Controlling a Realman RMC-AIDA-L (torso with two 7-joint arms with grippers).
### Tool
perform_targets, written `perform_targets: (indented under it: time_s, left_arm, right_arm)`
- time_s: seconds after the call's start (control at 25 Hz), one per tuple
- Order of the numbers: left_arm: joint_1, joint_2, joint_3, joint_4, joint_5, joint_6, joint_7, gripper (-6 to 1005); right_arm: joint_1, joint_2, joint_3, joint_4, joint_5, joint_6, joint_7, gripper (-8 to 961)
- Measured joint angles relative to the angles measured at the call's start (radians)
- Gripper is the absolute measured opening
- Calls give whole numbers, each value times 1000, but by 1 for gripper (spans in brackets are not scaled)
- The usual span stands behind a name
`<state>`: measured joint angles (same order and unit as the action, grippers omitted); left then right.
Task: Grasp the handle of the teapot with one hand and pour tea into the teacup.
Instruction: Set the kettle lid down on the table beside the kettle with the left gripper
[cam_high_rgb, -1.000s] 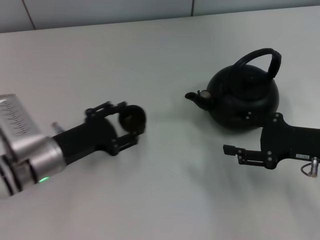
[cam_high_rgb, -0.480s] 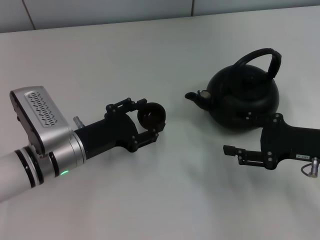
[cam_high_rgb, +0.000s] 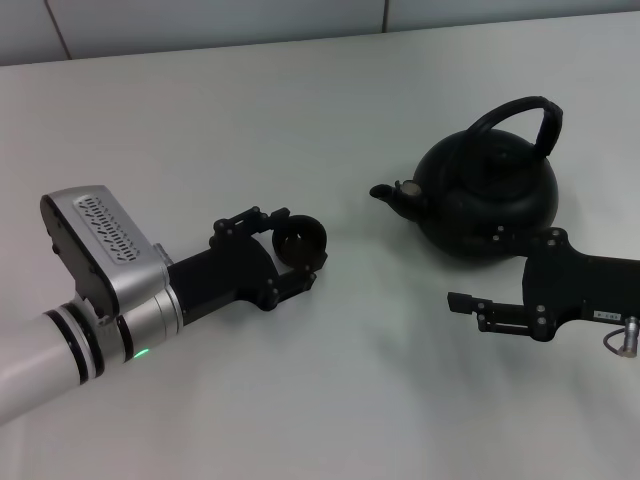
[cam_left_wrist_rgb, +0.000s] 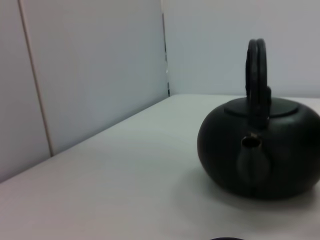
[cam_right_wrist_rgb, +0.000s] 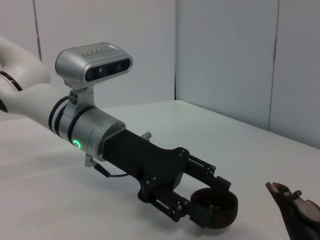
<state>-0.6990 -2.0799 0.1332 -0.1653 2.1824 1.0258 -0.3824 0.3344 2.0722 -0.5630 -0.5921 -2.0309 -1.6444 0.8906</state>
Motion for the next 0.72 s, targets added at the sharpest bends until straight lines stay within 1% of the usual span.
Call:
perform_targets:
  time_s: [0.72]
  left_arm:
    - [8,0,-10,-27,-2,-40,16,741]
  right_arm:
    - [5,0,0,0,0,0,1,688]
